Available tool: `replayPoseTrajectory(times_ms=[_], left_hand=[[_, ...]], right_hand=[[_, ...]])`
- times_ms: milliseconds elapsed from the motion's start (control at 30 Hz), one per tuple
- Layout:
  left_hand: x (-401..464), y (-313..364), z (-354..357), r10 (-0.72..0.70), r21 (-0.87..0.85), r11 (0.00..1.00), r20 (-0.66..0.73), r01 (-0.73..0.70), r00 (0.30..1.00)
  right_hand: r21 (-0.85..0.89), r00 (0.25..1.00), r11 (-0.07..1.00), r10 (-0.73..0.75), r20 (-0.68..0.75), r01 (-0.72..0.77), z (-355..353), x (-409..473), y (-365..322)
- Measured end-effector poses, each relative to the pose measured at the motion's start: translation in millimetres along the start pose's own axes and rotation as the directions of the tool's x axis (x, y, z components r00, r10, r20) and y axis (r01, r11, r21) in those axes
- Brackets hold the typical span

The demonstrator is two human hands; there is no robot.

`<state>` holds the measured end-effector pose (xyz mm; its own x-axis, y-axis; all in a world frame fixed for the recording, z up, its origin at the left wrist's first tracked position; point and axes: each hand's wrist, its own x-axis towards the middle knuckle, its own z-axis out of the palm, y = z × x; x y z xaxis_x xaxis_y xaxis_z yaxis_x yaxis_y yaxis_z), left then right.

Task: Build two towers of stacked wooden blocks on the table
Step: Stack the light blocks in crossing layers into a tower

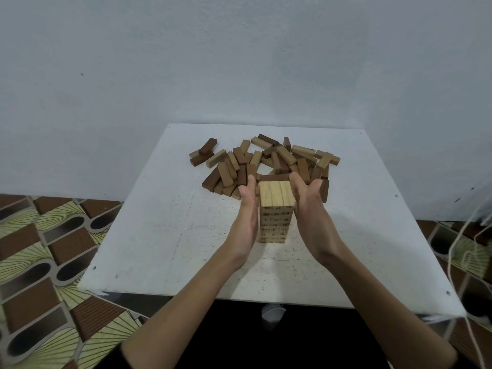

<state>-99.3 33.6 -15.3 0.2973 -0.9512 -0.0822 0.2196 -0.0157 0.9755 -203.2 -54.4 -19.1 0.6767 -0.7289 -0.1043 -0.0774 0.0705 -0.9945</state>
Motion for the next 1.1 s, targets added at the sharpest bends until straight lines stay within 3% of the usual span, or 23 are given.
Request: replayPoseTrajectory(times_ms=[100,167,233,333,467,567,633,667,733,833,1000,1100], left_hand=[[8.2,2.2,-13.2,0.027,0.082,0.997,-0.124,-0.017,0.992],[20.7,6.0,-28.8,0.091,0.118,0.99,-0.139,-0.074,0.986],[37.5,12.2,-44.1,0.134,0.266,0.96,-0.14,-0.093,0.981],[64.9,18.9,-55.0,0.2,0.463,0.881,-0.174,-0.099,0.964],[110.6,25.2,-57.1,0.231,0.67,0.736,-0.125,-0.09,0.965],[148.7,22.5,-58.5,0.217,0.779,0.616,-0.025,-0.117,0.976],[168.9,19.7,-57.2,0.215,0.834,0.531,0.042,-0.153,0.976],[177.2,17.5,-56.7,0.22,0.853,0.493,0.065,-0.169,0.973],[195.2,14.1,-56.0,0.213,0.874,0.45,0.093,-0.182,0.973],[214.8,9.3,-54.2,0.171,0.886,0.425,0.121,-0.184,0.978],[240.1,-1.3,-52.5,0.152,0.956,0.222,0.161,-0.192,0.975],[248.0,-2.0,-52.1,0.155,0.966,0.176,0.163,-0.189,0.974]], right_hand=[[-0.049,0.995,0.998,-0.043,-0.088,0.039,-10.2,3.2,-9.0],[-0.07,0.987,0.994,-0.092,-0.133,0.084,-21.6,9.8,-15.9],[-0.079,0.985,0.993,-0.098,-0.142,0.087,-30.8,27.6,-21.7],[-0.345,0.984,0.935,-0.131,-0.118,0.084,-41.0,65.1,-21.9],[-0.667,0.981,0.74,-0.182,-0.074,0.087,-40.0,114.1,-25.7],[-0.855,0.975,0.495,-0.215,0.054,0.157,-40.1,153.7,-19.0],[-0.934,0.982,0.313,-0.129,0.14,0.174,-44.7,175.6,-6.0],[-0.947,0.985,0.274,-0.087,0.147,0.166,-46.0,179.9,-1.8],[-0.946,0.99,0.293,-0.084,0.116,0.136,-51.9,182.3,1.0],[-0.935,0.977,0.337,-0.209,0.037,0.108,-65.8,181.0,3.8],[-0.928,0.94,0.362,-0.34,-0.043,0.088,-85.9,186.8,15.4],[-0.904,0.921,0.422,-0.376,-0.104,0.07,-88.1,199.1,8.9]])
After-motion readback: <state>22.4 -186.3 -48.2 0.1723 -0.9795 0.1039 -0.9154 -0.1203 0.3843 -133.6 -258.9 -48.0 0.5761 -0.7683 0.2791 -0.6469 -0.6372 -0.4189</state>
